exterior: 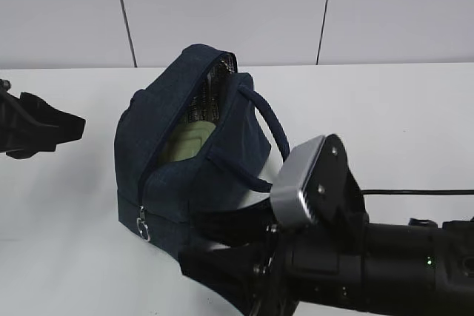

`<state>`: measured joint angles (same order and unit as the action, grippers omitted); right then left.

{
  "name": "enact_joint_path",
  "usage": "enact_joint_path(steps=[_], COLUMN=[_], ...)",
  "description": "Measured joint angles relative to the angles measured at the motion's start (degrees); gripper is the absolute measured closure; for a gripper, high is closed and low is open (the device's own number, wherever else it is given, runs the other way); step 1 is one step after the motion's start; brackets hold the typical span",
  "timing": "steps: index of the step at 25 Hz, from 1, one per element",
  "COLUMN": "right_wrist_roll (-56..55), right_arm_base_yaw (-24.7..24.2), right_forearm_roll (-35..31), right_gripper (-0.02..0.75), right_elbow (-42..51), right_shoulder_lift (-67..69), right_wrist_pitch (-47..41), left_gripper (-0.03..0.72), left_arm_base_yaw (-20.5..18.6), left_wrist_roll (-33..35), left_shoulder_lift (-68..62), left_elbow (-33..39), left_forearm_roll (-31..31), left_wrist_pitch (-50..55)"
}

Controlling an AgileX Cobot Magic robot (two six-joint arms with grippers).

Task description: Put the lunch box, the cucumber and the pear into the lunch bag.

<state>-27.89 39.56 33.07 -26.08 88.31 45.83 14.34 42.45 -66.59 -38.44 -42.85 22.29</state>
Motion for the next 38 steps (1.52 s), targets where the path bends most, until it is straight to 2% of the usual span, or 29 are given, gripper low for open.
enact_joint_path(steps=[4,12,16,18,21,24,29,32,36,38], right_wrist_roll=[0.3,4.0,7.9,11.3,21.3,35.7,54.1,57.2,57.7,57.6], right_arm_base_yaw=[0.0,0.3,4.6,8.7,16.0,21.8,24.4,24.4,24.4,24.4], right_forearm_roll=[3.1,3.0,-1.4,-6.4,-24.9,-44.6,-70.6,-76.1,-79.2,-79.7], right_gripper=[0.38,0.382,0.415,0.426,0.433,0.433,0.433,0.433,0.433,0.403], right_elbow=[0.0,-3.5,-5.6,-6.3,-8.2,-10.5,-15.4,-17.8,-20.1,-20.9], right_shoulder_lift=[3.8,9.6,9.6,9.6,9.7,10.0,13.0,16.7,20.0,21.1], right_wrist_pitch=[0.0,-6.4,-13.7,-15.9,-18.9,-19.6,-19.4,-19.2,-17.8,-17.2], left_gripper=[0.412,0.412,0.412,0.412,0.412,0.412,0.412,0.412,0.412,0.412], left_arm_base_yaw=[0.0,0.0,0.0,0.0,0.0,0.0,0.0,0.0,0.0,0.0], left_wrist_roll=[0.0,0.1,0.1,0.1,0.1,0.1,0.1,0.1,0.1,0.1], left_shoulder_lift=[0.0,0.0,0.0,0.0,0.0,0.0,0.0,0.0,0.0,0.0], left_elbow=[0.0,0.0,0.0,0.0,0.0,0.0,0.0,0.0,0.0,0.0], left_forearm_roll=[0.0,-1.3,-1.3,-1.3,-1.3,-1.3,-1.3,-1.3,-1.3,-1.3], left_wrist_pitch=[0.0,0.0,0.0,0.0,0.5,0.9,1.0,1.0,1.0,1.0])
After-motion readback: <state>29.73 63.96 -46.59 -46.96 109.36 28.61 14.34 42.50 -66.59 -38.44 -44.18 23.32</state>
